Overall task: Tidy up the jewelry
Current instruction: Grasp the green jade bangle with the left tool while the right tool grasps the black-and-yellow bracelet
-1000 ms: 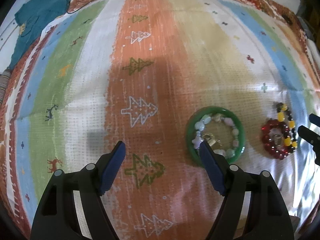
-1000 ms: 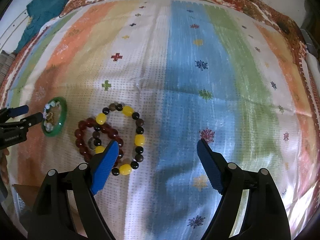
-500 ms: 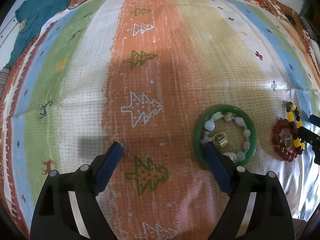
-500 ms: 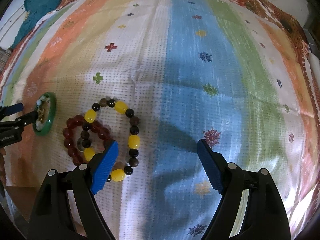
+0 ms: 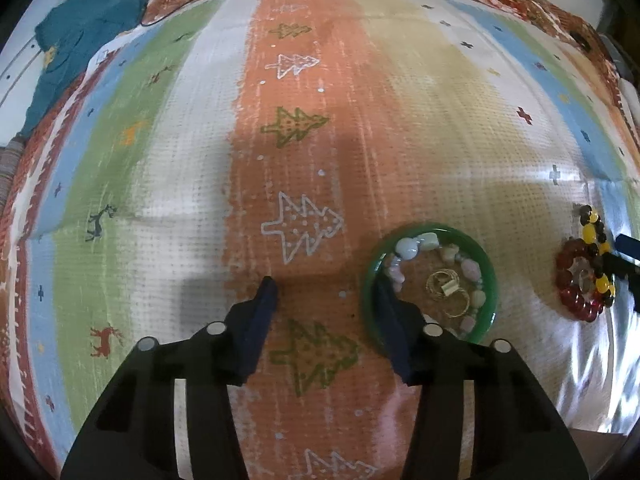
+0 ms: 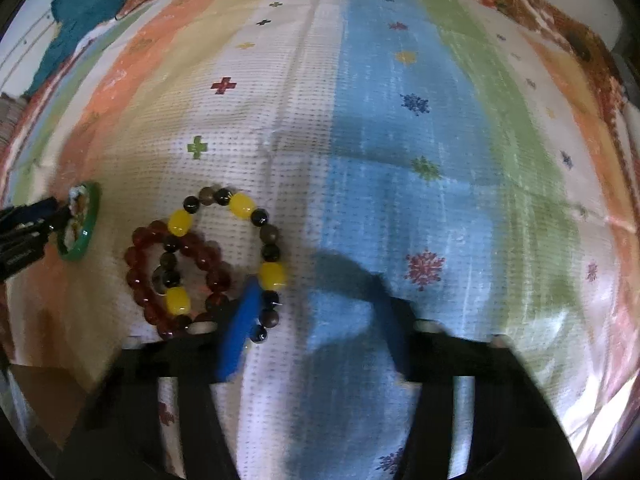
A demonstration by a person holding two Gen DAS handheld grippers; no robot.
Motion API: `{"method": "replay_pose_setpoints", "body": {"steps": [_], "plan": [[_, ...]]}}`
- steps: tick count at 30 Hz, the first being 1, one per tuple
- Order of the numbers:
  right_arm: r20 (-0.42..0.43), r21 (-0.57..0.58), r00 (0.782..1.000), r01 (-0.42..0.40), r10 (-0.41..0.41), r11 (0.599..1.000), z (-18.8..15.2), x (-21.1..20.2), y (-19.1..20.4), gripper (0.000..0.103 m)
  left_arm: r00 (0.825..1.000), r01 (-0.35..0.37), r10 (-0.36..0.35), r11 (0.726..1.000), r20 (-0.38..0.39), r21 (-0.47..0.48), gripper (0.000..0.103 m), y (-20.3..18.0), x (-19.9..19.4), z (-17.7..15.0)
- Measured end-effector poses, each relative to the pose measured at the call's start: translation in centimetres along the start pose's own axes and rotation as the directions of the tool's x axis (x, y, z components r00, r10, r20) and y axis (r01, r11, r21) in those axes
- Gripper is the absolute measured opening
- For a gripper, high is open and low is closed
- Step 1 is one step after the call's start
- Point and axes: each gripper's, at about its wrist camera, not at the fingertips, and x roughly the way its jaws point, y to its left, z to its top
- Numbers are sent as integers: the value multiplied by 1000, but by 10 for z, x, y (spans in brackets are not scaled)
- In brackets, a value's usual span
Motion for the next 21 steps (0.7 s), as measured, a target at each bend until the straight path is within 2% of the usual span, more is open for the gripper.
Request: {"method": "replay_pose_setpoints", "body": {"steps": [1,2,3,11,21], "plan": [[1,-4,1000,-2,2,1000,0,0,0,22,1000,-6,6,1000,5,-1,24,-1,-1,0],[-1,-4,1000,-5,5,1000,0,0,0,17,1000,-11,11,1000,4,-4,6,0,-1,0],[-2,-8,1000,-9,9,1000,-1,0,0,12,1000,-15,15,1000,2,-7,7,0,-1,0],[27,-16,999,-18,18,1000,-1,-9,0,12,1000,30,-30,999,-3,-36,7,9,-12,2],[138,-19,990,-34,36,999,-6,-53,5,12,996,53,-52,999,75,-12,7,4,-48,8]]}}
